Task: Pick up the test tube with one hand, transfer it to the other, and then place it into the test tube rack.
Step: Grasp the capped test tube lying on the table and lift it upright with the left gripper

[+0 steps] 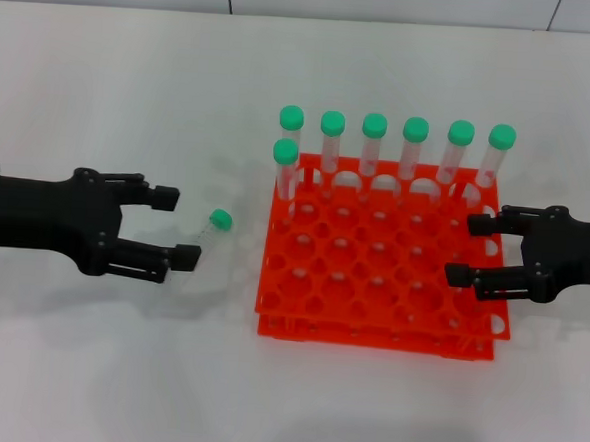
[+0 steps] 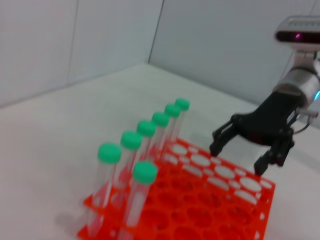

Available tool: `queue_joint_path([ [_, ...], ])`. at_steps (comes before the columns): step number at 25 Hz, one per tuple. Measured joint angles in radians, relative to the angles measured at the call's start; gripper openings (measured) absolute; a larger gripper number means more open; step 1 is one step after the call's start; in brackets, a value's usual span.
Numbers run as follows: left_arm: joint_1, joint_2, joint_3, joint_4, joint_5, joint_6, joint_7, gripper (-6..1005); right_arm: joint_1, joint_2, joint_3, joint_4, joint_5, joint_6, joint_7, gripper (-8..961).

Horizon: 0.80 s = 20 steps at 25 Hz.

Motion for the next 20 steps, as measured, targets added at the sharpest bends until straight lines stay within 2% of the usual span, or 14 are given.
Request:
queue_joint_path([
  [6,-0.067,0.042,0.0,0.002,0.176,0.012,-0.154,858,0.0,0.003,0.0,0.0,0.005,0.0,-0.001,827],
  [11,-0.144,0.065,0.0,0.013,0.352,0.035,-0.252,852,0.0,0.004,0.0,-0.001,0.008,0.003,-0.002,827],
  [12,-0.144,0.065,0.0,0.013,0.352,0.035,-0.252,851,0.0,0.005,0.0,-0.001,0.008,0.003,-0.002,827],
  [13,-0.179,0.067,0.0,0.013,0.42,0.033,-0.286,850,0.0,0.005,0.0,-0.001,0.009,0.003,-0.002,827],
  [15,-0.205,0.064,0.0,0.013,0.464,0.027,-0.309,847,0.0,0.005,0.0,-0.001,0.01,0.003,-0.001,827],
  [20,-0.266,0.04,0.021,0.009,0.573,0.004,-0.358,841,0.0,0.006,0.0,-0.002,0.03,0.004,0.0,827],
])
